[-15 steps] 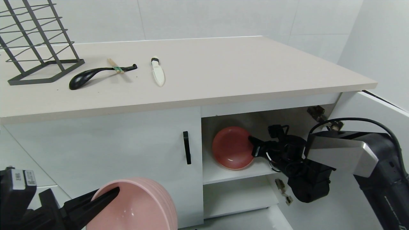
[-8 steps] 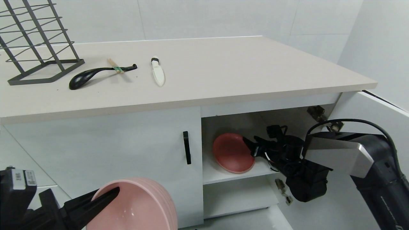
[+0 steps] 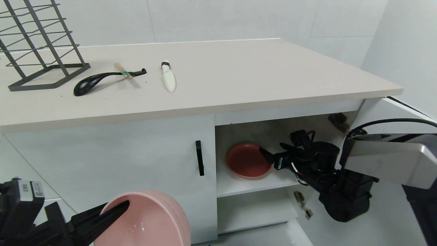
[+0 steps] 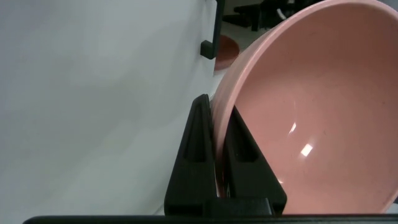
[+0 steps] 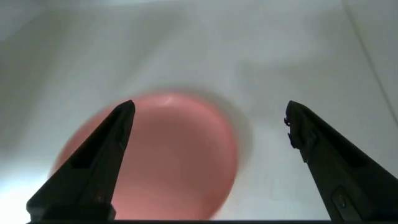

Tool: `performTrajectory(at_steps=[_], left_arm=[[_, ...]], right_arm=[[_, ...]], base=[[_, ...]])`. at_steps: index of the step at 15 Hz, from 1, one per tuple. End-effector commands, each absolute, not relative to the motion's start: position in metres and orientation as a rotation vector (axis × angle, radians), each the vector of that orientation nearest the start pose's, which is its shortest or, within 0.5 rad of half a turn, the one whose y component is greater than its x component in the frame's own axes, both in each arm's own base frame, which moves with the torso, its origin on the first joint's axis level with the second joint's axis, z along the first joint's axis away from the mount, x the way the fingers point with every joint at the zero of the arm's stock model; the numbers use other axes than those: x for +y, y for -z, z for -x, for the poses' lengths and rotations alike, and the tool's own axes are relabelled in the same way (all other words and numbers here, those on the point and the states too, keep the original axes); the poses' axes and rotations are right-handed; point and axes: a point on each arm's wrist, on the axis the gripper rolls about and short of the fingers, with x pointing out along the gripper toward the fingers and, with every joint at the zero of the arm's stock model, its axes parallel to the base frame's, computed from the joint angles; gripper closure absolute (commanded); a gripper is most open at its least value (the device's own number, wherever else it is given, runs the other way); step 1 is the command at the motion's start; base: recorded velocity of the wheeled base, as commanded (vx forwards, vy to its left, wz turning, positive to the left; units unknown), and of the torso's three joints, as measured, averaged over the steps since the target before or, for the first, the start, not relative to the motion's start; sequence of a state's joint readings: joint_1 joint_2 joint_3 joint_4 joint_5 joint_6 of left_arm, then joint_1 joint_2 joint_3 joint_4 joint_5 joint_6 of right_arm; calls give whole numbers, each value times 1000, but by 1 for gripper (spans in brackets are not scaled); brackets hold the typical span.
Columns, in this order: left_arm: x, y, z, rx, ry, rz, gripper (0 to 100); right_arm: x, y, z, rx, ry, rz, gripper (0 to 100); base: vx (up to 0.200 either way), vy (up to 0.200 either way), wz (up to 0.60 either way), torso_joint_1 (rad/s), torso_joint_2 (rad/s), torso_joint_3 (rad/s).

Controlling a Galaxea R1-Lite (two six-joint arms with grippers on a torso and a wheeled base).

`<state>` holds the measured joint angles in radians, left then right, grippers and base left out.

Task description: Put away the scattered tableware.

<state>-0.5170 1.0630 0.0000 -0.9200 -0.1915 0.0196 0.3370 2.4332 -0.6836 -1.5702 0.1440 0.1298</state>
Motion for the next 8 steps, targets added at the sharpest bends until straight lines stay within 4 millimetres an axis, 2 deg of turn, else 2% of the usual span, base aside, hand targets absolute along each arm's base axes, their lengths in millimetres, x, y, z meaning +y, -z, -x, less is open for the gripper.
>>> performTrajectory(at_steps=[1, 3, 4, 5, 8], left_arm=[[-56, -131, -90, 141, 711, -45, 100], [-56, -132, -90, 133, 711, -52, 100], [-56, -132, -89, 127, 713, -63, 100], [-56, -132, -89, 112, 716, -104, 100], [-60, -129, -92, 118, 740, -169, 100]], right_arm=[[136, -41, -274, 246, -579, -89, 0], [134, -55, -230, 282, -640, -72, 0], [128, -64, -198, 309, -680, -62, 0], [124, -71, -181, 302, -709, -60, 0], [113, -87, -164, 247, -715, -73, 0]], base=[[0, 0, 0, 0, 0, 0], [0, 0, 0, 0, 0, 0], [0, 0, 0, 0, 0, 0], [0, 0, 0, 0, 0, 0], [0, 0, 0, 0, 0, 0]])
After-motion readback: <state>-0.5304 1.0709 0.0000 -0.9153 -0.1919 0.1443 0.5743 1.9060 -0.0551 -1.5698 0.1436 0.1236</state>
